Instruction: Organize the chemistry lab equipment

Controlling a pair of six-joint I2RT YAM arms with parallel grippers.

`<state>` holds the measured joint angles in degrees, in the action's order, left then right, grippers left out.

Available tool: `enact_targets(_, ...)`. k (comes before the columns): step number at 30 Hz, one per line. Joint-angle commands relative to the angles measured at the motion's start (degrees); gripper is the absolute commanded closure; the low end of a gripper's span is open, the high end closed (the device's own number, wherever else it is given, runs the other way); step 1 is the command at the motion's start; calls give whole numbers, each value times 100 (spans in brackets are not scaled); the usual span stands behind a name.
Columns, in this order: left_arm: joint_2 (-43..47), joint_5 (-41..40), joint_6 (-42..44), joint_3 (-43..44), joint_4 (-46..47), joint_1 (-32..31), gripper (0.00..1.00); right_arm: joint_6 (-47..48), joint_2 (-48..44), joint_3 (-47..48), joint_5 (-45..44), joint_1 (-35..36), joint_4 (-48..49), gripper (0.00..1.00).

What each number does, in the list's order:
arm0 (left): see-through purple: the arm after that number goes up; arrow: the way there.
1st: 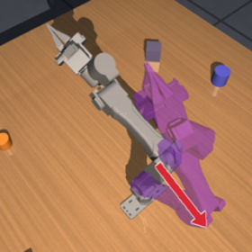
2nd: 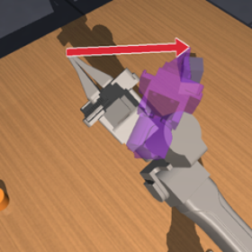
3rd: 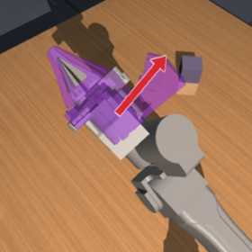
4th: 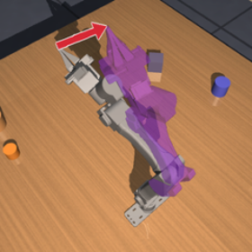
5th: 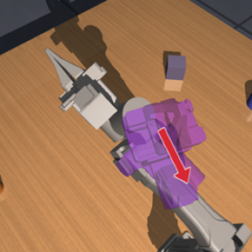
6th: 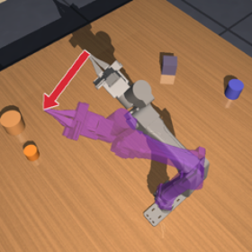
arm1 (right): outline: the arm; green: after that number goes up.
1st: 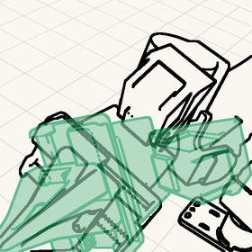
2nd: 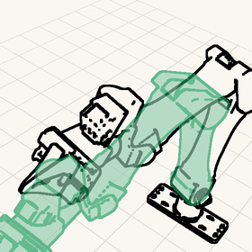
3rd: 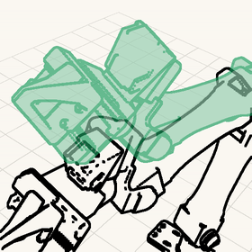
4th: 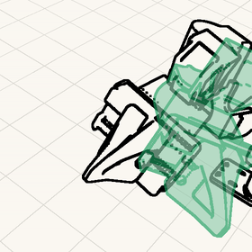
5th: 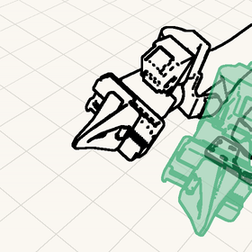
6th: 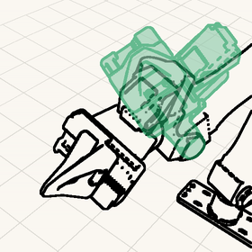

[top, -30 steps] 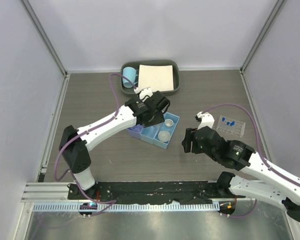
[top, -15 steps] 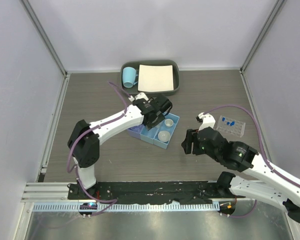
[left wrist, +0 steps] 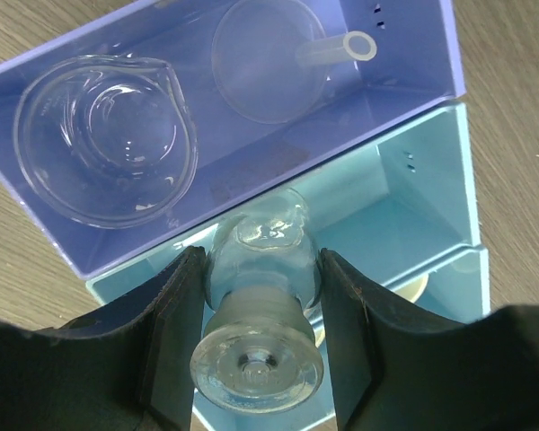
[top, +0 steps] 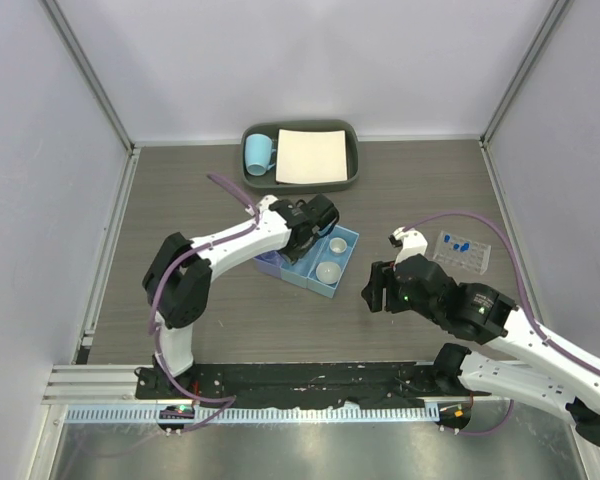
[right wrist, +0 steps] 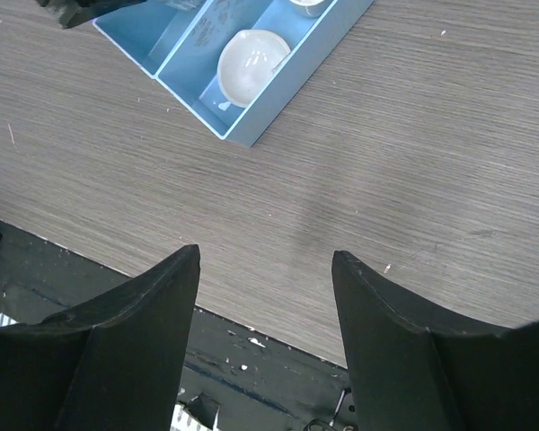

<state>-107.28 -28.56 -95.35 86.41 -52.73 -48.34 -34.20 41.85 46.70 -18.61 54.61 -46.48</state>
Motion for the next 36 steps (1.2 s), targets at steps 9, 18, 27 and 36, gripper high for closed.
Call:
enact_targets(9, -723, -194, -370, 684, -589, 0, 85, 141, -115, 59, 147, 32, 148, 34)
enact_targets(18, -864, -45, -221, 895, -457, -53, 59, 150, -106, 76, 191, 32, 130, 34)
enact_targets(27, -1040, 105, -63, 1159, -545, -62, 44, 159, -203, 85, 191, 41, 122, 34)
enact_targets(36, -1110, 114, -19, 1220, -616, -71, 31, 168, -203, 76, 244, 41, 148, 34)
